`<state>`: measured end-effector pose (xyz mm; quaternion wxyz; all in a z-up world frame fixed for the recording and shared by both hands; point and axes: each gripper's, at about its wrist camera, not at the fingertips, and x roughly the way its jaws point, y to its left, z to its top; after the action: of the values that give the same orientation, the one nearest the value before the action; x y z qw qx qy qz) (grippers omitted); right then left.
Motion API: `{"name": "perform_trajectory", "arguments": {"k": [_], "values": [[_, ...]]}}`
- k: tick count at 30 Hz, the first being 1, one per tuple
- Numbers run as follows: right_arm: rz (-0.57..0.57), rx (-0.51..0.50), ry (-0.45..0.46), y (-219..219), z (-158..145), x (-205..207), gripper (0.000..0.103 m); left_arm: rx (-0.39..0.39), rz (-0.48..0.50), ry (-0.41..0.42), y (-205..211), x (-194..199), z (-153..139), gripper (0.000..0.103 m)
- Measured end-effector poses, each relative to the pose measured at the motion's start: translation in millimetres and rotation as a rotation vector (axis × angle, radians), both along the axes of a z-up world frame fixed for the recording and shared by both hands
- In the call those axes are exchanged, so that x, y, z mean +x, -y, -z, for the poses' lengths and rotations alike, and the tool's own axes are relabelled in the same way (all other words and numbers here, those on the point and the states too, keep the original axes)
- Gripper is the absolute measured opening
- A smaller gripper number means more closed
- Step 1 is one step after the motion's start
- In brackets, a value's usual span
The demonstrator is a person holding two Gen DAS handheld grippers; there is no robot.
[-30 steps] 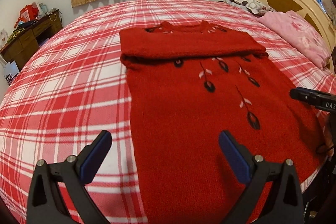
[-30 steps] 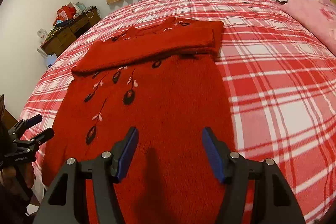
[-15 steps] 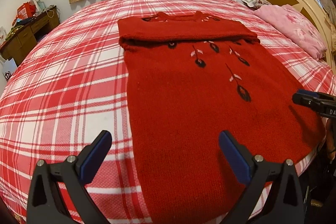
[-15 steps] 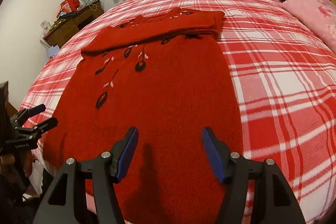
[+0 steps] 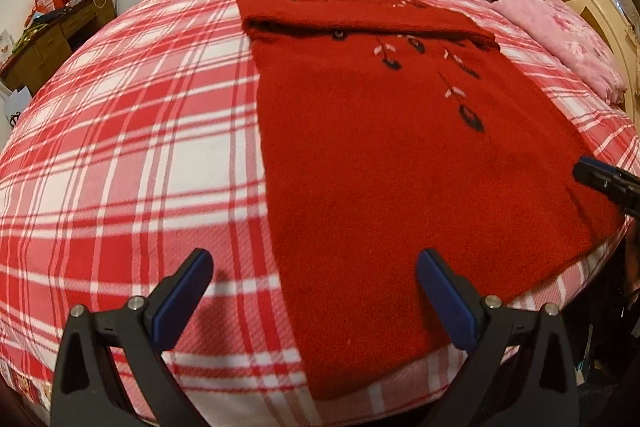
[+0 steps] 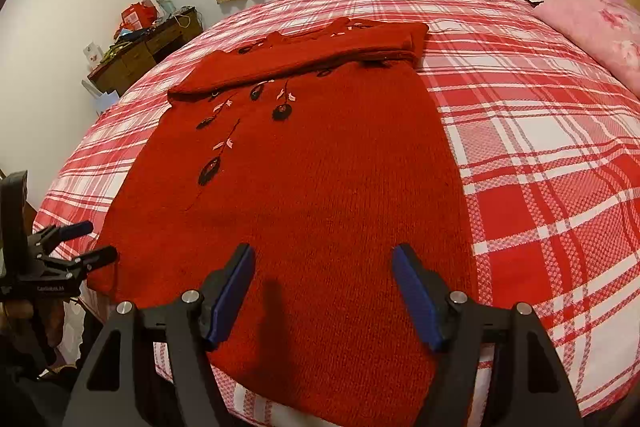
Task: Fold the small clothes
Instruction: 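Open the right tool and move both tools back over the sweater hem, then close the left tool on the sweater hem while the right tool closes on the hem too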
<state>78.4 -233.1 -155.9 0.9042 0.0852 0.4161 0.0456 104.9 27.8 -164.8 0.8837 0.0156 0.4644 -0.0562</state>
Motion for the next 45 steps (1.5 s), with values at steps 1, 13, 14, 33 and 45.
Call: {"name": "perform_trajectory", "arguments": {"k": [1, 13, 14, 33, 45], "values": [[0.000, 0.002, 0.000, -0.1, 0.0, -0.5, 0.072, -0.002, -0.001, -0.004, -0.2, -1.5, 0.8, 0.103], [0.016, 0.025, 0.003, 2.5, -0.6, -4.0, 0.072, -0.055, 0.035, -0.057, 2.4, -13.5, 7.2, 0.090], [0.017, 0.026, 0.003, 2.9, -0.9, -4.4, 0.072, -0.065, 0.040, -0.060, 1.2, -14.6, 7.2, 0.084], [0.038, 0.023, 0.025, 13.9, -13.6, -13.2, 0.072, -0.170, 0.083, -0.075, -4.6, -27.1, 2.9, 0.009], [0.072, 0.028, -0.064, 44.4, -9.4, -53.4, 0.071, -0.233, 0.066, -0.064, -25.7, -22.2, 0.8, 0.009]]}}
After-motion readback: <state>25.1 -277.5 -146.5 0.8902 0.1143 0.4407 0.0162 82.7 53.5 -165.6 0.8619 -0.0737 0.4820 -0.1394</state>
